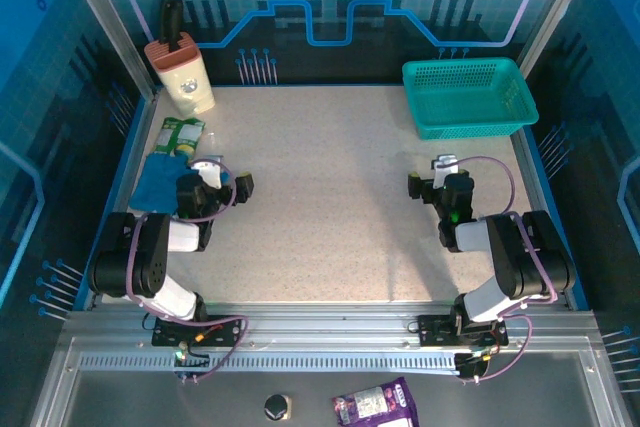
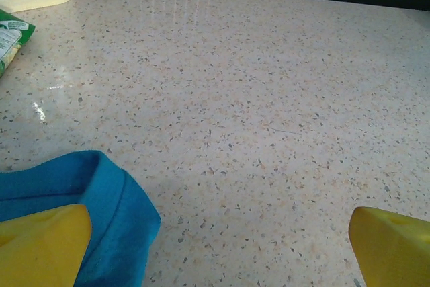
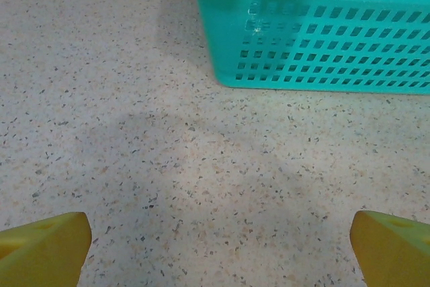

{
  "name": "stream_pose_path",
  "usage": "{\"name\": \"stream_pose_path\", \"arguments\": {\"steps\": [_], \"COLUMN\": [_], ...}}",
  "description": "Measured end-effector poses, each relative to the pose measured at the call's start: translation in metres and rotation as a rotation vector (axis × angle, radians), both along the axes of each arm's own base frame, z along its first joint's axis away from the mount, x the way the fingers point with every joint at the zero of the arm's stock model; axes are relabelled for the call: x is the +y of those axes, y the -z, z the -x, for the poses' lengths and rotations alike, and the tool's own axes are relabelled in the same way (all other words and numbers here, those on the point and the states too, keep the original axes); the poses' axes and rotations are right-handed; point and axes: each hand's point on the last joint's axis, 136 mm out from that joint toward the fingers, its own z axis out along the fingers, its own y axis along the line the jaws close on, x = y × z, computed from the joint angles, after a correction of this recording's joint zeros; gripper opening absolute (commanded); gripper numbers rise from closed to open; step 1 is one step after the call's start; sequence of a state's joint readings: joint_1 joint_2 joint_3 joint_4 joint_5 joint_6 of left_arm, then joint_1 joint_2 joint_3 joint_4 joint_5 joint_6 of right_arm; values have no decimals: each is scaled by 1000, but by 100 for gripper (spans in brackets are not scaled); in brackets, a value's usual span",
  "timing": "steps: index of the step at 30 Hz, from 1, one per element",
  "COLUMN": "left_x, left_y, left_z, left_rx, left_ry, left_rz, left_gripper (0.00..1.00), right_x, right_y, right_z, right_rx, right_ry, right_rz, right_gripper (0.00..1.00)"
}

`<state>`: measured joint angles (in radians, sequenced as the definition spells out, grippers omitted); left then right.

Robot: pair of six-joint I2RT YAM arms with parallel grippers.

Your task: Fold the inside-out t-shirt

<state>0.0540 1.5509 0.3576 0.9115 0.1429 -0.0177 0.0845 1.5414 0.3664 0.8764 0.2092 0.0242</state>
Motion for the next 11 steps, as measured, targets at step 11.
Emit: {"name": "stream_pose_path", "arguments": {"steps": [11], "left_x": [1], "left_y": [0], "left_z": [0], "left_rx": [-1], "left_ry": [-7], "left_rz": [-5], "left_gripper": [99], "right_x": [1], "right_y": [-6], "right_z": [-2], "right_rx": [-25], "right_ry": [-10], "right_rz": [0], "right_gripper": [100]}}
